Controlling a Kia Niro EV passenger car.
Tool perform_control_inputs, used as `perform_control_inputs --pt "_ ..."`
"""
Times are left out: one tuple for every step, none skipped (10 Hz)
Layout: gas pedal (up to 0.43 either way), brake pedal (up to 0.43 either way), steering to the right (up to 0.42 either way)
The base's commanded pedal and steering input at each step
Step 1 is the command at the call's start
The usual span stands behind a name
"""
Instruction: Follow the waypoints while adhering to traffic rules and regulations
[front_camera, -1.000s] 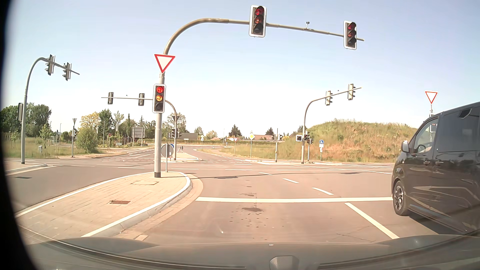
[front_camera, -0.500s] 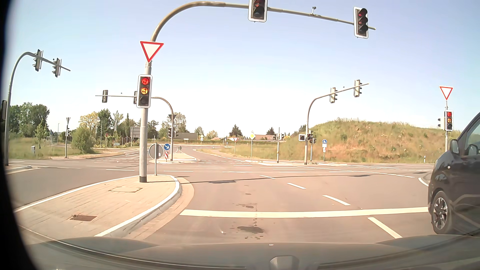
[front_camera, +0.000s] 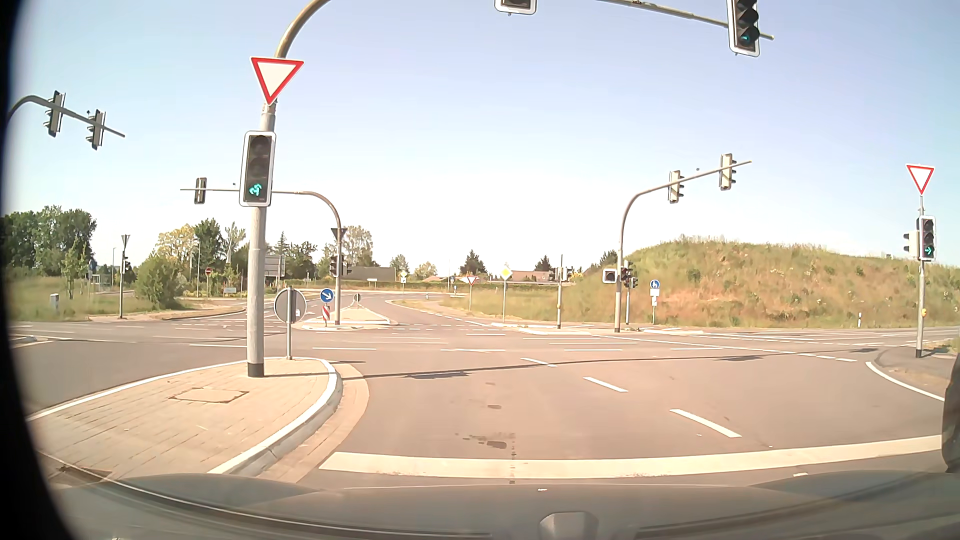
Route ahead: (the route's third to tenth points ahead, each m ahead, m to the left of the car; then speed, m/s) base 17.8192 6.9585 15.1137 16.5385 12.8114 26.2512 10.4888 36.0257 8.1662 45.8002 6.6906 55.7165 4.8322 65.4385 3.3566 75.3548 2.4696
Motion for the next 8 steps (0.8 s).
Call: perform_control_inputs --pt "0.020 0.006 -0.005" --pt "0.047 0.006 -0.005" --pt "0.087 0.006 -0.005" --pt "0.130 0.006 -0.005" --pt "0.150 0.006 -0.005" --pt "0.157 0.006 -0.005" --pt "0.169 0.006 -0.005" --pt "0.197 0.006 -0.005"
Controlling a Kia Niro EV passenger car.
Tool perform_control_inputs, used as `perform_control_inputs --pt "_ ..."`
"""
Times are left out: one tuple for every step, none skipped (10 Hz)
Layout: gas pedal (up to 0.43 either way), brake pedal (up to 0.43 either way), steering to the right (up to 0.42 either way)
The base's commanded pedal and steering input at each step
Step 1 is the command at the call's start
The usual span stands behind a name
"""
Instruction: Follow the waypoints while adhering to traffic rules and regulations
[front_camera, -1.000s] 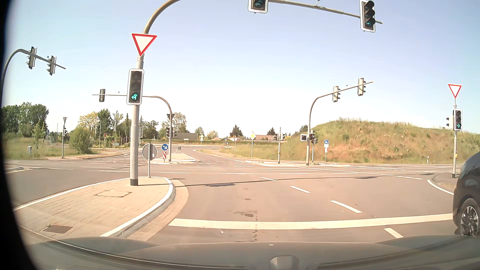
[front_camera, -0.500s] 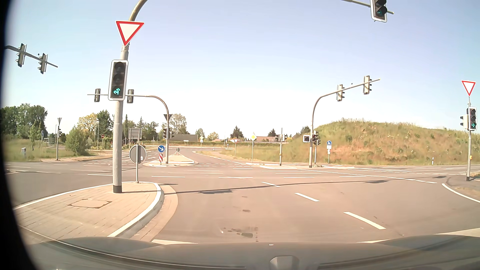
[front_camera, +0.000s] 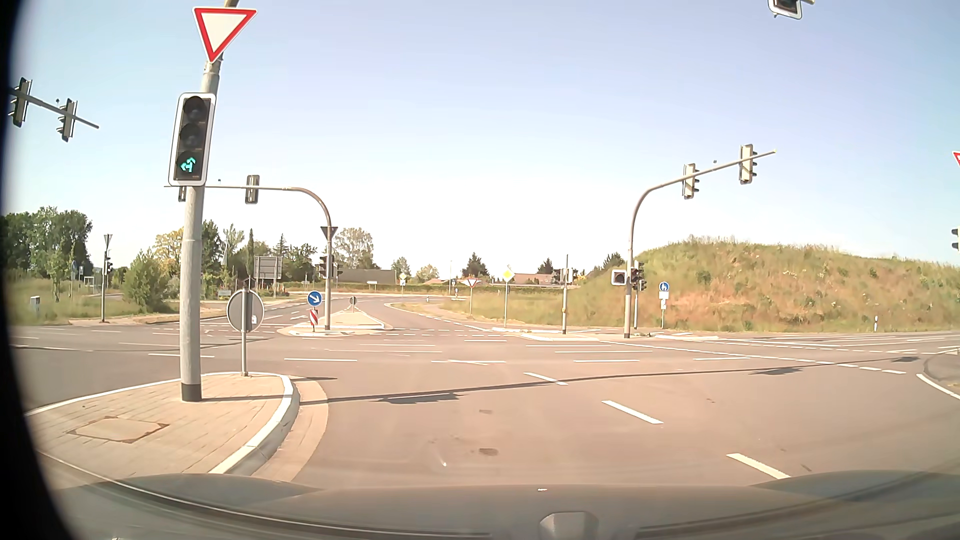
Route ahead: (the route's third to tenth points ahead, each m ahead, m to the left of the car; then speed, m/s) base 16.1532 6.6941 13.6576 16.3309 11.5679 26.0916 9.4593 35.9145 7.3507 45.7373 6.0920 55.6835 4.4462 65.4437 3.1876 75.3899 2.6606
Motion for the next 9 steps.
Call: perform_control_inputs --pt "0.209 0.006 -0.005" --pt "0.209 0.006 -0.008" --pt "0.209 0.006 -0.011" --pt "0.209 0.006 -0.017" --pt "0.209 0.006 -0.024" --pt "0.209 0.006 -0.032" --pt "0.209 0.006 -0.042" --pt "0.209 0.006 -0.054" --pt "0.209 0.006 -0.061"
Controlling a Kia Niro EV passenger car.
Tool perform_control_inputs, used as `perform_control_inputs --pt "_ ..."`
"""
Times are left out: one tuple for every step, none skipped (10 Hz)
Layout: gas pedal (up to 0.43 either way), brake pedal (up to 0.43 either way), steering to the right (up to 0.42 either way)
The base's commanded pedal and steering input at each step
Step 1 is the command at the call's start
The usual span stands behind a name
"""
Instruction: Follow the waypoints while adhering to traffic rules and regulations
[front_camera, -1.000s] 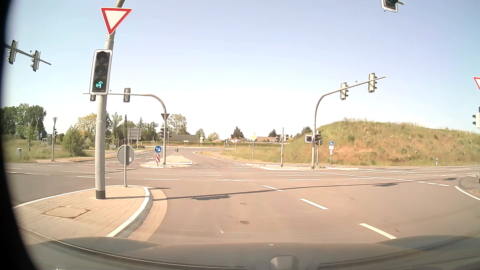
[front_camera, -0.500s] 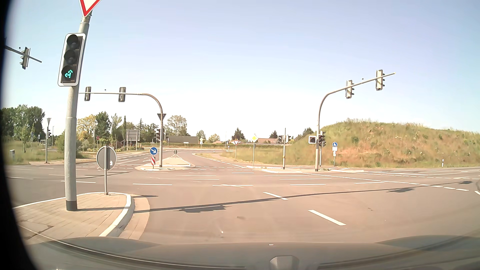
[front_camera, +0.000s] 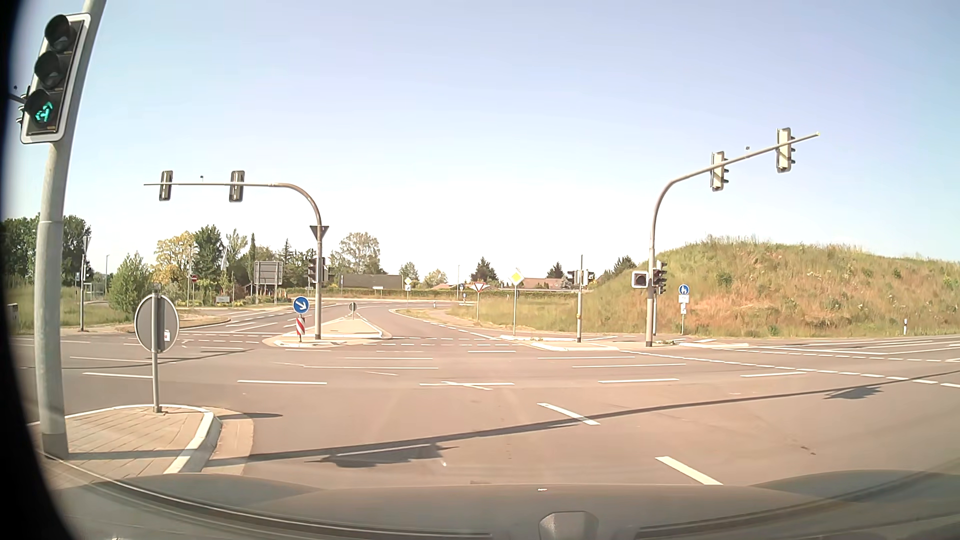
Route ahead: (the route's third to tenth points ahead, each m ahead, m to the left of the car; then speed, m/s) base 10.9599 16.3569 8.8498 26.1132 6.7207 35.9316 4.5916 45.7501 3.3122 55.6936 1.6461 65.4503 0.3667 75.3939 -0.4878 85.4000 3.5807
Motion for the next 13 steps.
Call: perform_control_inputs --pt "0.209 0.006 -0.070" --pt "0.209 0.006 -0.079" --pt "0.197 0.006 -0.089" --pt "0.150 0.006 -0.102" --pt "0.150 0.006 -0.111" --pt "0.150 0.006 -0.117" --pt "0.150 0.006 -0.126" --pt "0.150 0.006 -0.139" --pt "0.150 0.006 -0.156" --pt "0.150 0.006 -0.170" --pt "0.150 0.006 -0.186" --pt "0.138 0.006 -0.205" --pt "0.130 0.006 -0.223"
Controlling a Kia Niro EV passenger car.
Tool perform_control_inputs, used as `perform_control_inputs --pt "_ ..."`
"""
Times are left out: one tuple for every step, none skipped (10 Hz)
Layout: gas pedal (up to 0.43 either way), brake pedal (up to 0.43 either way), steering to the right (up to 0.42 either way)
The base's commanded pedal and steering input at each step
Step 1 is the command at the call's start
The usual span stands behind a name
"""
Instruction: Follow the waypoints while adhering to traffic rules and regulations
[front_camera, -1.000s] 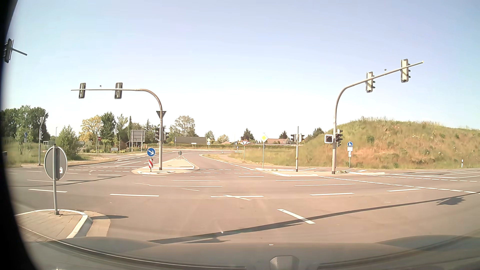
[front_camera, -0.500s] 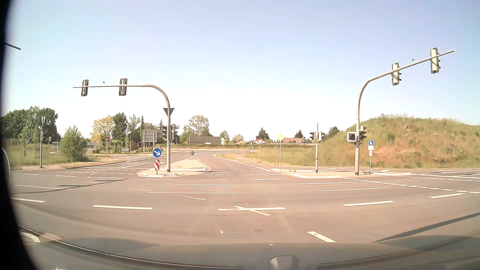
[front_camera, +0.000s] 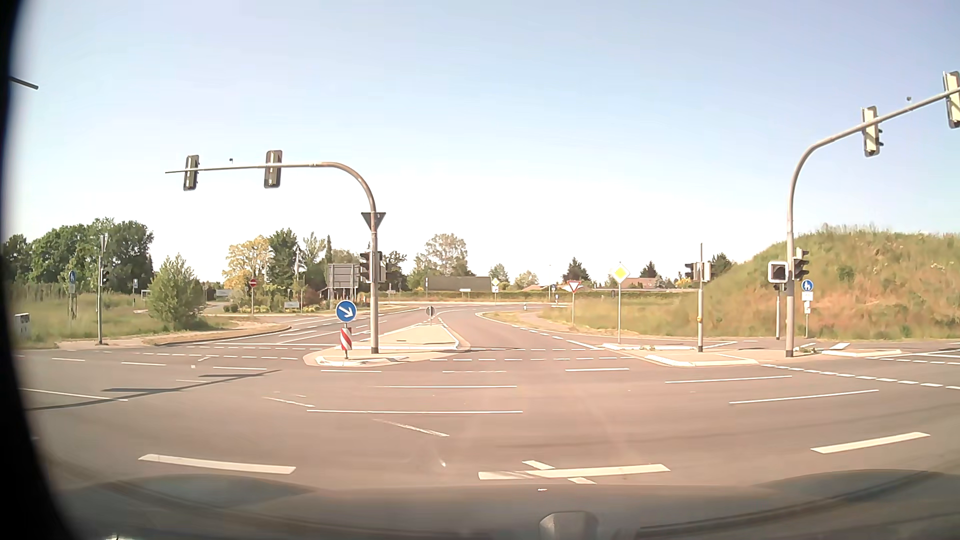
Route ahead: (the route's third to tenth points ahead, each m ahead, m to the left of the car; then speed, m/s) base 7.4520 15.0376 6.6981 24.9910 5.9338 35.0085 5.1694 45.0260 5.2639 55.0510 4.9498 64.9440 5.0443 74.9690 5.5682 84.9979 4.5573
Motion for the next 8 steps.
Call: perform_control_inputs --pt "0.130 0.006 -0.239" --pt "0.130 0.006 -0.257" --pt "0.130 0.006 -0.270" --pt "0.130 0.006 -0.278" --pt "0.130 0.006 -0.287" --pt "0.130 0.006 -0.293" --pt "0.130 0.006 -0.301" --pt "0.110 0.006 -0.312"
